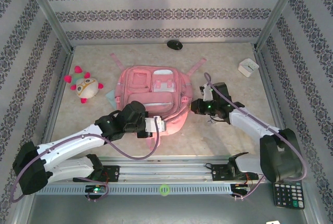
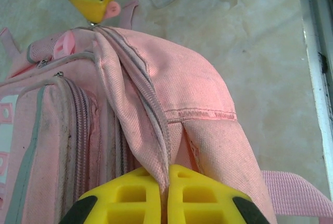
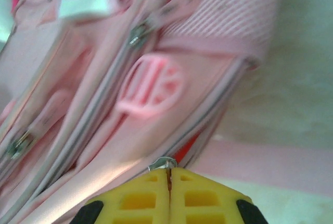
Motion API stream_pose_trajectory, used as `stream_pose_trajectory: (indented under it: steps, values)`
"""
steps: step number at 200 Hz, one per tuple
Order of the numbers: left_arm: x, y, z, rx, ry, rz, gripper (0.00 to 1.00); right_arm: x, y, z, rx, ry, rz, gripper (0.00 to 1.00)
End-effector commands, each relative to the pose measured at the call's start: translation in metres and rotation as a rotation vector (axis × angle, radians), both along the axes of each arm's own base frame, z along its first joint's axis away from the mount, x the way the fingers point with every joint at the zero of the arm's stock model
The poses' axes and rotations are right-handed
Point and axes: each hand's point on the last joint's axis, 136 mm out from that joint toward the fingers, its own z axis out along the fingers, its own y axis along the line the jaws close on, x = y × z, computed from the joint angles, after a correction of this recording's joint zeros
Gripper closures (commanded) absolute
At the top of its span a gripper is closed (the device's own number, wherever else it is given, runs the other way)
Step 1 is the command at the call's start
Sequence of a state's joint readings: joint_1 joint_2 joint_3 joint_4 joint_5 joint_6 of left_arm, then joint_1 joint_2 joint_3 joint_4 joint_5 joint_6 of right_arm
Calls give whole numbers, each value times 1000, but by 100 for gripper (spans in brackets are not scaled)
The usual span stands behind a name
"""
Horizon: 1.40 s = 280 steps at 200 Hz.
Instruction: Pack books, pencil case, and school supplies into a backpack
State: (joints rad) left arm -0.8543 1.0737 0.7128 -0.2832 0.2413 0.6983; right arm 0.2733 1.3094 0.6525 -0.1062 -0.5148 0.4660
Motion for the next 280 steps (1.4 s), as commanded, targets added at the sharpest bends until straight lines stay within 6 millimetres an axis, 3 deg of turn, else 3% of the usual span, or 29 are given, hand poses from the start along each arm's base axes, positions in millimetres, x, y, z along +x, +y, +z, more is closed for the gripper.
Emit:
stream_pose_trajectory:
  steps: [1, 54, 87, 114, 122, 129, 137, 149, 168, 186, 198, 226, 255, 280]
  values:
    - [-17, 1, 13, -25, -3, -97, 97, 52, -27, 16, -28, -129, -143, 100]
    - [-36, 1, 26, -83, 6, -170, 97, 109, -49, 6, 28, -175, -266, 100]
    - [-31, 3, 21, -78, -8, -138, 96, 115, -40, 6, 70, -196, -237, 100]
    - [-18, 3, 17, -83, -23, -63, 87, 99, -34, 9, 78, -199, -179, 100]
    - [-10, 2, 21, -103, -19, -12, 76, 92, -32, 11, 85, -189, -164, 86]
    - [-3, 2, 25, -125, -14, 42, 56, 85, -32, 12, 81, -176, -166, 71]
    - [5, 1, 33, -164, 1, 108, 39, 76, -33, 15, 69, -162, -173, 57]
    - [13, 1, 46, -236, 43, 207, 22, 62, -34, 21, 42, -149, -180, 52]
    - [38, 17, 64, -354, 108, 490, 12, 35, -33, 32, -35, -126, -171, 49]
    - [64, 57, 65, -401, 123, 842, 8, 10, -25, 39, -119, -109, -151, 48]
    - [74, 85, 57, -383, 138, 1027, 8, -9, -6, 40, -124, -95, -113, 47]
    - [86, 123, 27, -397, 252, 1257, 9, -38, 36, 24, -111, -17, -15, 47]
    - [92, 137, -6, -434, 367, 1328, 18, -45, 56, -6, -165, 59, 18, 48]
    - [100, 140, -37, -391, 392, 1362, 18, -42, 60, -29, -180, 103, 0, 49]
